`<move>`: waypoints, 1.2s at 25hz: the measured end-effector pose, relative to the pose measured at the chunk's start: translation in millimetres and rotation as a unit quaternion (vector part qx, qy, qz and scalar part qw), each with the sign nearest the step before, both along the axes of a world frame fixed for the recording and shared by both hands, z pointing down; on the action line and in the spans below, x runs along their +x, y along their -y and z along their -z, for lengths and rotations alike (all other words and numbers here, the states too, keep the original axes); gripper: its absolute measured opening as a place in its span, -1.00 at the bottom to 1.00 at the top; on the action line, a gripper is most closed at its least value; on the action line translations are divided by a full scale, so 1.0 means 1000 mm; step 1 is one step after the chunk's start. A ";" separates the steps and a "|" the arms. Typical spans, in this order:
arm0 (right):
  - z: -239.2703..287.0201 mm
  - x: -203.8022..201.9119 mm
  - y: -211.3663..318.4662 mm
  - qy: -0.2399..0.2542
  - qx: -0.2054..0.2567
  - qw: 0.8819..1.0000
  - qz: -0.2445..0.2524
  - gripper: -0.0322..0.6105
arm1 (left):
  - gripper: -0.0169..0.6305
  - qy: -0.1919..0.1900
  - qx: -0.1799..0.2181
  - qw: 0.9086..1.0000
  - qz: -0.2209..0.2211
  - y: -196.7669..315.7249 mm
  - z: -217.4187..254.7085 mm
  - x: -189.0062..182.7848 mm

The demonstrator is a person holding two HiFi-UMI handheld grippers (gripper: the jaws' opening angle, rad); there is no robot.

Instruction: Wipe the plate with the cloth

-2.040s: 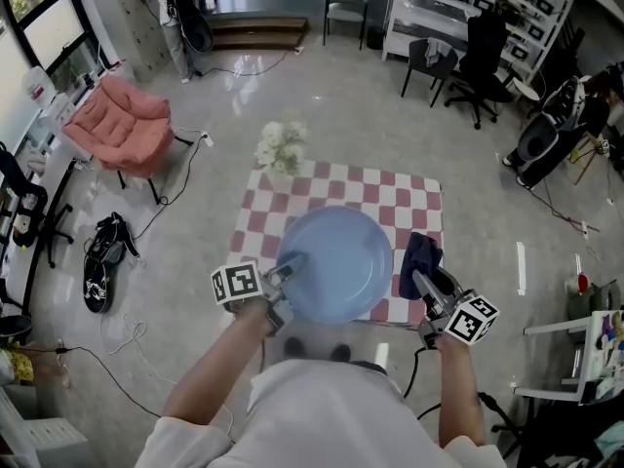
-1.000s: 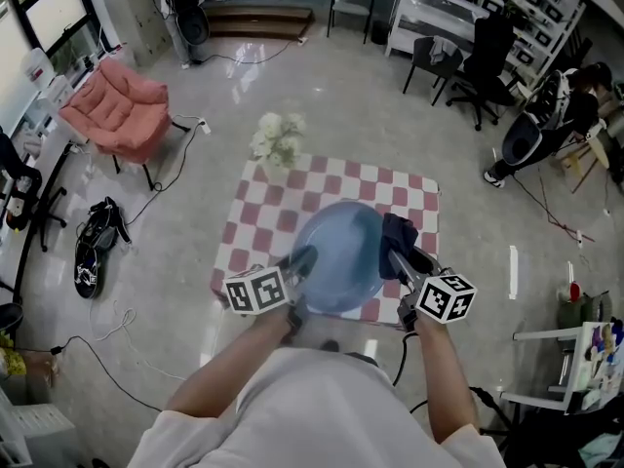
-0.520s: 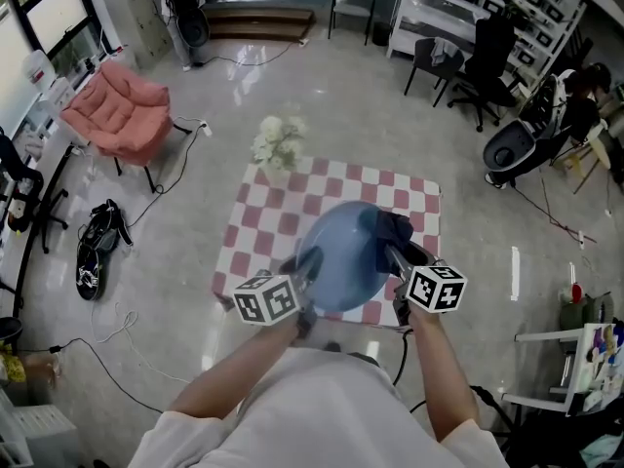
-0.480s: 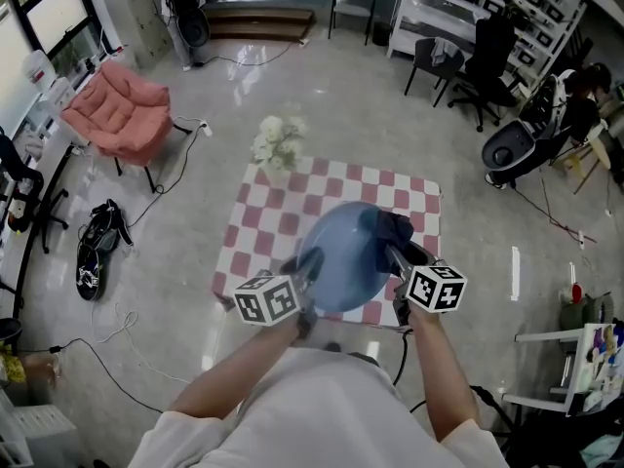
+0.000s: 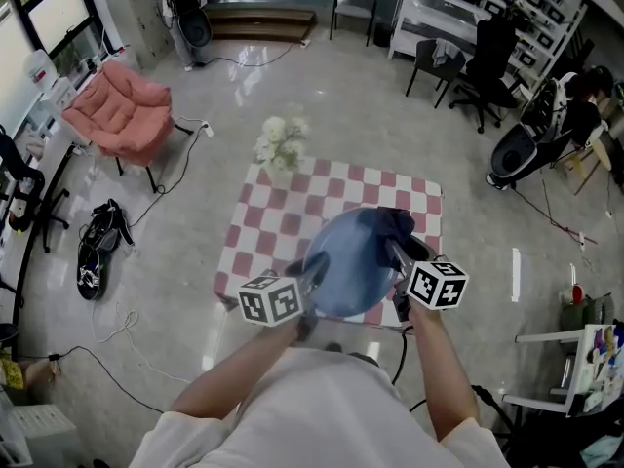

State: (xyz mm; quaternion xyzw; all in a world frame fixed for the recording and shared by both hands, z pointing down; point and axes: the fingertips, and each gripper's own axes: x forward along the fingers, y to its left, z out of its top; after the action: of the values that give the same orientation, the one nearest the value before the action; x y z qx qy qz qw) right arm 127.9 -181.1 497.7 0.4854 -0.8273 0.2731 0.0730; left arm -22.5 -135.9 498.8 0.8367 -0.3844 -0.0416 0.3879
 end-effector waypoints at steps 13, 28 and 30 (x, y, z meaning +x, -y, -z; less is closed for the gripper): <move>0.031 -0.038 -0.005 -0.011 0.055 0.997 0.057 -0.47 | -0.82 0.040 0.030 0.997 -0.063 -0.011 0.003 0.010; 0.052 -0.104 -0.037 -0.058 0.115 0.964 0.233 -0.47 | -0.81 0.061 0.035 0.990 -0.124 -0.017 0.006 0.026; 0.052 -0.109 -0.041 -0.057 0.116 0.959 0.253 -0.47 | -0.81 0.066 0.036 0.989 -0.130 -0.016 0.006 0.027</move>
State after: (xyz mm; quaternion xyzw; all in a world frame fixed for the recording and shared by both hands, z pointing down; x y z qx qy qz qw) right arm 19.1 -139.7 445.8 0.2804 -0.9434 0.1201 0.1301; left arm 4.8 -119.5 492.6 0.8936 -0.2955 0.0505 0.3340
